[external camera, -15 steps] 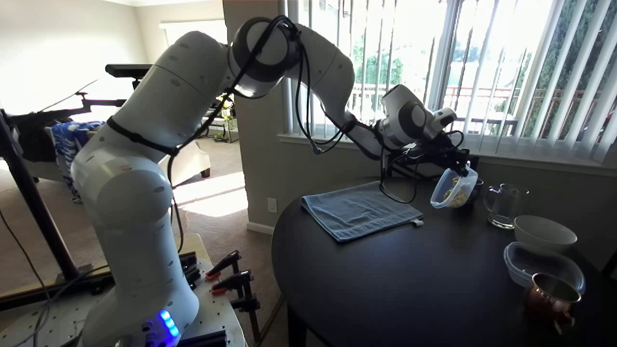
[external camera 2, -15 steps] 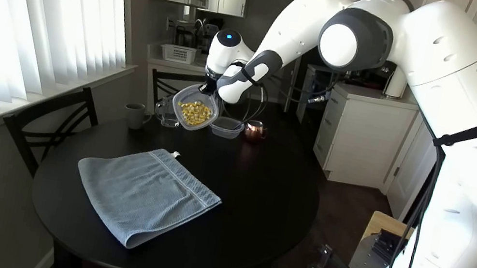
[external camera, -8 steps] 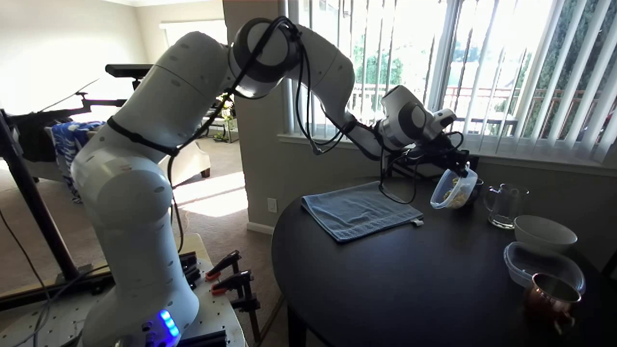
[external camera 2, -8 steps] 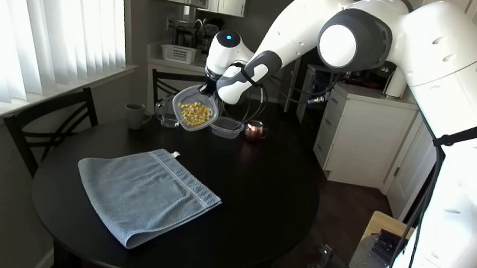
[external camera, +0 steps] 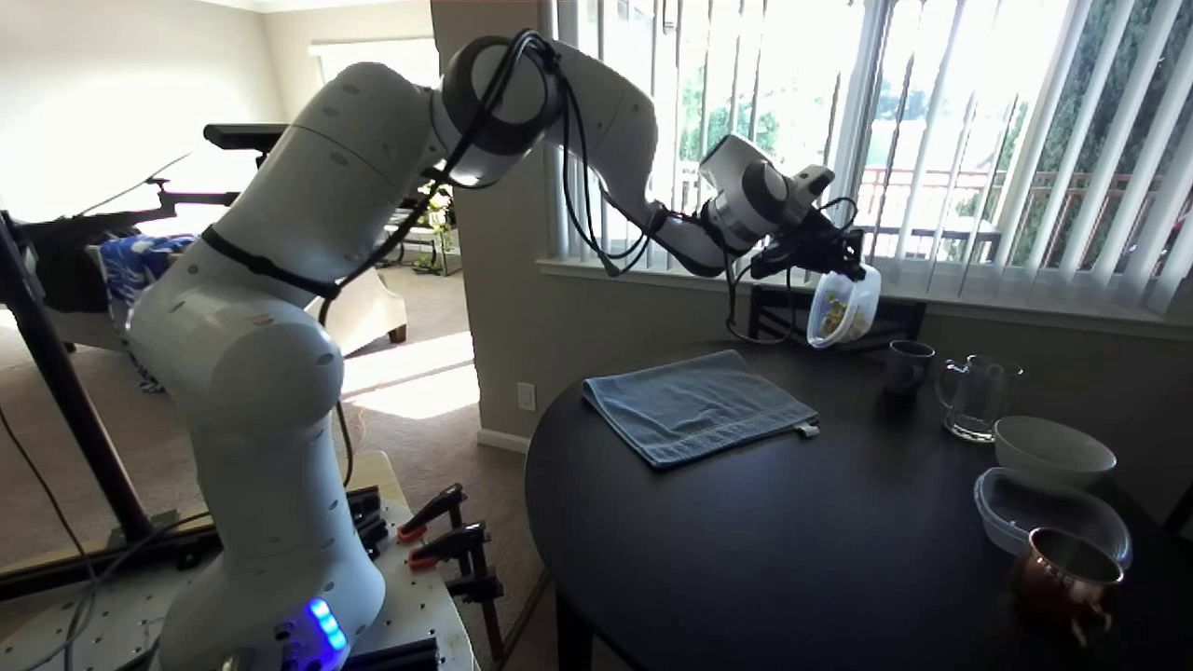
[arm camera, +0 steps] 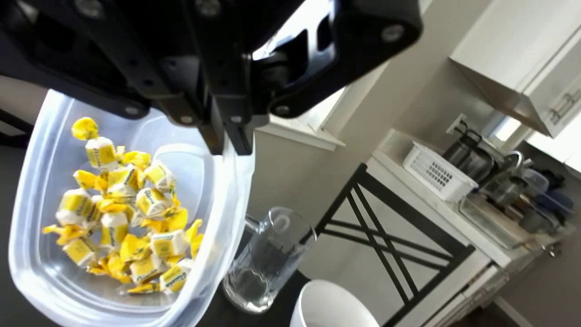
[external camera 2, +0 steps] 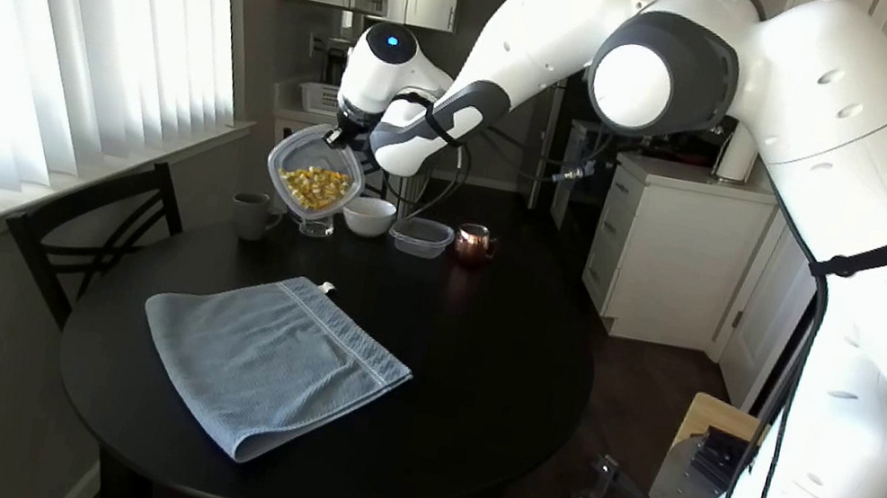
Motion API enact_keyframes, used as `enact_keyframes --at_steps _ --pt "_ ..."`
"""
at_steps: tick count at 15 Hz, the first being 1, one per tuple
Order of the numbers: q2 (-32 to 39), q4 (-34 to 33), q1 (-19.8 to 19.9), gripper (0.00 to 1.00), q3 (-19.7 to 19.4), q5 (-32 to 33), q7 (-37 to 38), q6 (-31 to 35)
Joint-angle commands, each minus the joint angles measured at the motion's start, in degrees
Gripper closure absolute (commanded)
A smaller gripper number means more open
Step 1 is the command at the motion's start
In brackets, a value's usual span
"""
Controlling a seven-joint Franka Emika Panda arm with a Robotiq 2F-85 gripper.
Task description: Pour the content in the clear bowl onto the blue towel
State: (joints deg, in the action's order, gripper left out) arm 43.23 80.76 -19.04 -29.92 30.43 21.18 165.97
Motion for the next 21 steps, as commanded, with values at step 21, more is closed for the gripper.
enact_keyframes --at_steps 21 --pt "19.71 -5.51 -23.82 0.96 -41.65 18.04 18.98 18.21"
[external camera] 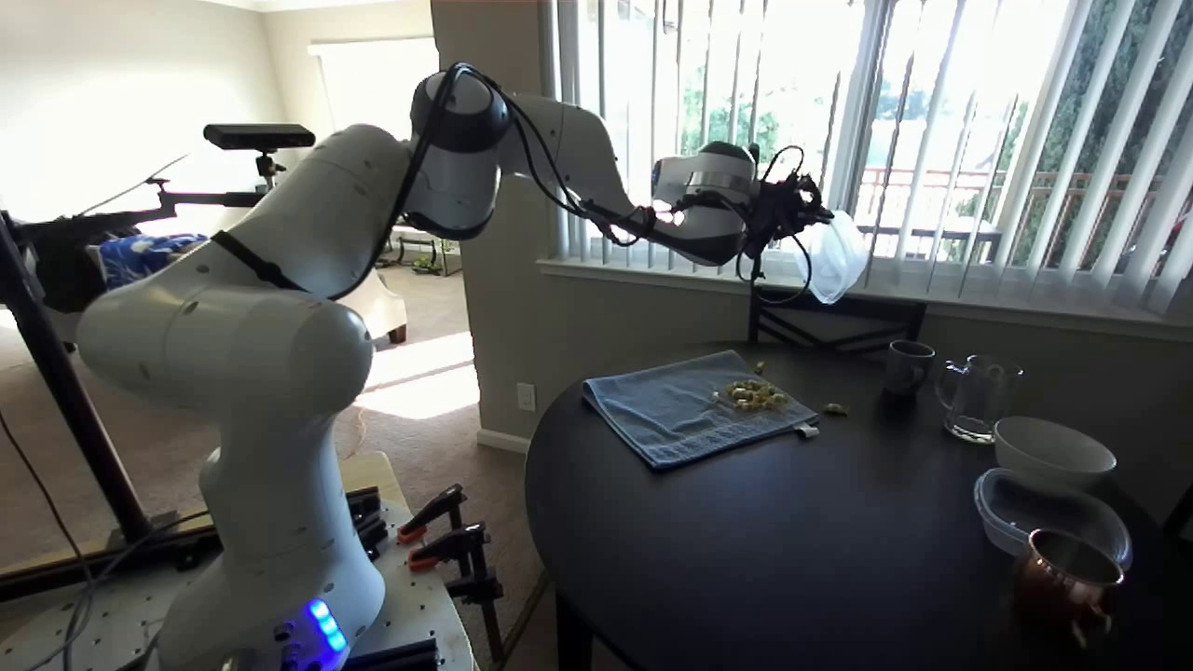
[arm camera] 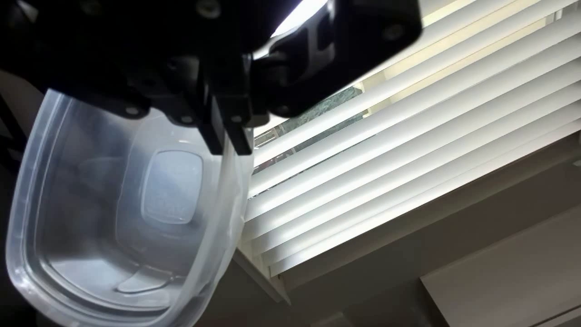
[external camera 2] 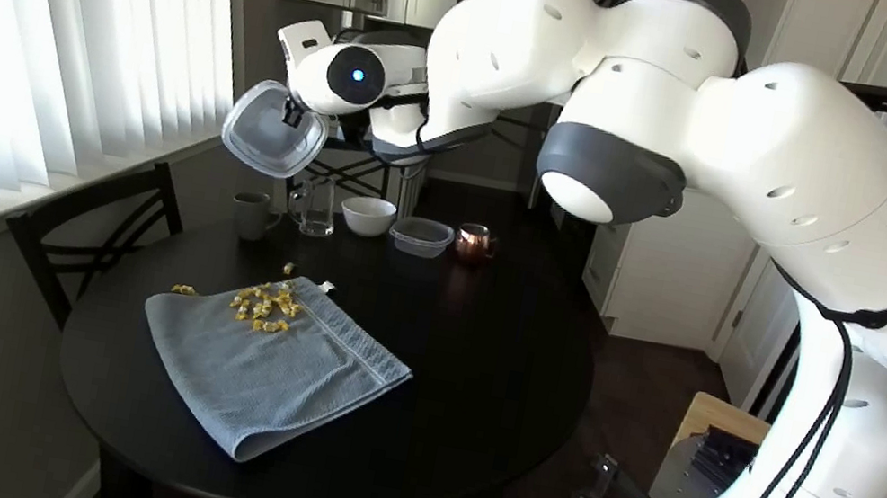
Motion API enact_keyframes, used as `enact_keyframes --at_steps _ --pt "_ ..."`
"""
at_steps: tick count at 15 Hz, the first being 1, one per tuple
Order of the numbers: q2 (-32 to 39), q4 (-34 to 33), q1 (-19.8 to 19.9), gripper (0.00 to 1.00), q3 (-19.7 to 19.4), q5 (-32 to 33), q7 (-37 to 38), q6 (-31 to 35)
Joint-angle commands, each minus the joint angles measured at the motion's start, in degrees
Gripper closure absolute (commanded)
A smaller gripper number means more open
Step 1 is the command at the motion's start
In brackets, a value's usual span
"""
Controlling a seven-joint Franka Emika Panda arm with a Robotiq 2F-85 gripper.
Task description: Pour the content in the clear bowl onto the blue towel
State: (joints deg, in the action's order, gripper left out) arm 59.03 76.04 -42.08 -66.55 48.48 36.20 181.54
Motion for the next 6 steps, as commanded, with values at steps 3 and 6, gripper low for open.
enact_keyframes --at_steps 3,6 --pt "6.00 -1.22 -0.65 0.96 -7.15 -0.35 5.40 3.58" --pt "7.61 -1.73 -0.41 0.96 -8.92 -0.48 6.81 4.14"
